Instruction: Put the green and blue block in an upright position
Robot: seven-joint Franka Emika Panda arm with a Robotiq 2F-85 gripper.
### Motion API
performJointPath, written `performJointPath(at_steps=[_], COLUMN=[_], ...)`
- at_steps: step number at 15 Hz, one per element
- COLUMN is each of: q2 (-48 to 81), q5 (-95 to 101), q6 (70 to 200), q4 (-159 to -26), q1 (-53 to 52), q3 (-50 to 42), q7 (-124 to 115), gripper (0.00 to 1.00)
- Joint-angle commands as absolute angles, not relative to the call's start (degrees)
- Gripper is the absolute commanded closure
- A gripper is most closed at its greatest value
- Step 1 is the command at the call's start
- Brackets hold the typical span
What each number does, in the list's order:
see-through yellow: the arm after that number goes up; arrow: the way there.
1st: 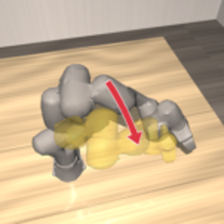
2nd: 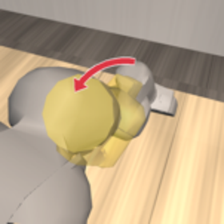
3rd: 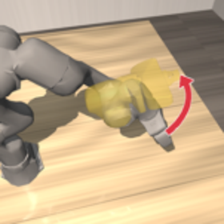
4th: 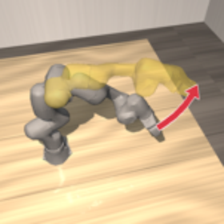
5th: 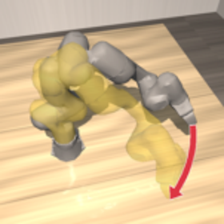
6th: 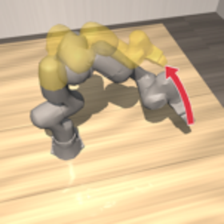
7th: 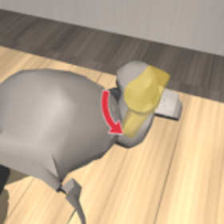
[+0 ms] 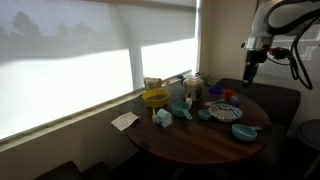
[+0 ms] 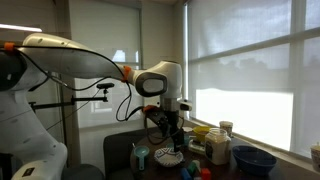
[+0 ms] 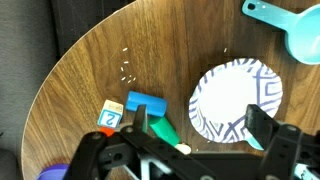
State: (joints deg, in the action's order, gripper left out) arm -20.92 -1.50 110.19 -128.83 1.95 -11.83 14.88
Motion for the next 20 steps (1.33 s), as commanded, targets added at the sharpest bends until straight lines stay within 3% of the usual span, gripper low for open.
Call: performJointPath(at_steps=[1, 8, 20], q2=[-20.8, -8.9, 11.8], q5=[-1.9, 10.0, 14.9], q6=[110.0, 102.1, 91.5], q4=[-128.7, -117.7, -98.7], q1=[3.0, 2.3, 2.7], q3=[-10.9, -6.0, -3.6], q7=[15.2, 15.5, 38.4], gripper=[0.0, 0.0, 0.0])
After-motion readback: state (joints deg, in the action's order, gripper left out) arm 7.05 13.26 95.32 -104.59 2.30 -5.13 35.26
